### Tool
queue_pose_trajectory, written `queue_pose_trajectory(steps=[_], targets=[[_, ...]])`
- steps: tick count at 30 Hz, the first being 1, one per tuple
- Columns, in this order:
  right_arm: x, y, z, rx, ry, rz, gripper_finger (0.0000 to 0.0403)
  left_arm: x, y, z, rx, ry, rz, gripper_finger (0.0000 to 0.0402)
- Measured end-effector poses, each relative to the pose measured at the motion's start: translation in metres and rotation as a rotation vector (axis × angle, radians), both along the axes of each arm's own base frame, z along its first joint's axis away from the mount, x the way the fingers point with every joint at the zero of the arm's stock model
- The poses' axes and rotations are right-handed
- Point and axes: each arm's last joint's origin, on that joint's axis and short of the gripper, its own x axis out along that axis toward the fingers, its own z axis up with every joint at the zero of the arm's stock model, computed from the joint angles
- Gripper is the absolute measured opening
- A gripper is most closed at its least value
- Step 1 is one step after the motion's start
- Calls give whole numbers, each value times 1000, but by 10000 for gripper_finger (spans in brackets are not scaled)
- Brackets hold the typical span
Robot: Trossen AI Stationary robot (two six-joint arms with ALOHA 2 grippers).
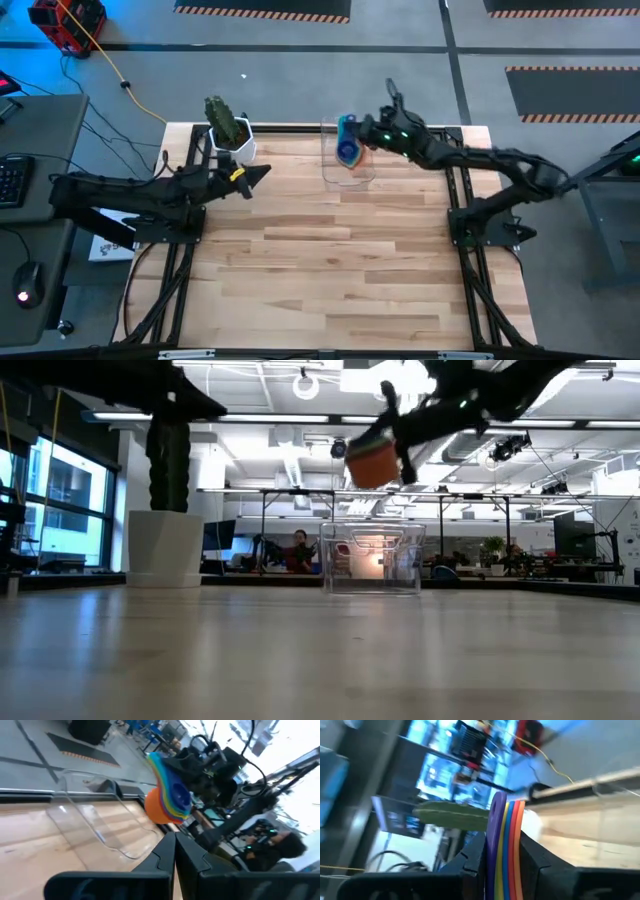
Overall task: Nest measuring cups in basket
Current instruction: Put the stacked measuring cups into the transparent bin
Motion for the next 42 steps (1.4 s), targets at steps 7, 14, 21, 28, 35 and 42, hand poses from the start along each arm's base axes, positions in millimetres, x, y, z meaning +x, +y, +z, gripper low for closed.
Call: queue_pose_trajectory(steps=[7,14,21,28,35,42], targets=[[30,-44,-47,172,107,-18,55,2,33,6,92,-44,-41,0],[44,-68,-76,298,124,-77,55,-11,62,15,121,-113,-72,0],[50,-72,-102,372,203,-78,55,-16,77,19,118,-117,-43,0],[48,-73,-111,385,261,-91,55,-17,81,18,99,-116,-20,0],[42,-75,-117,449,320,-112,56,-17,82,17,96,-114,9,0],[39,-75,-120,518,315,-195,104,-17,82,17,96,-115,16,0]])
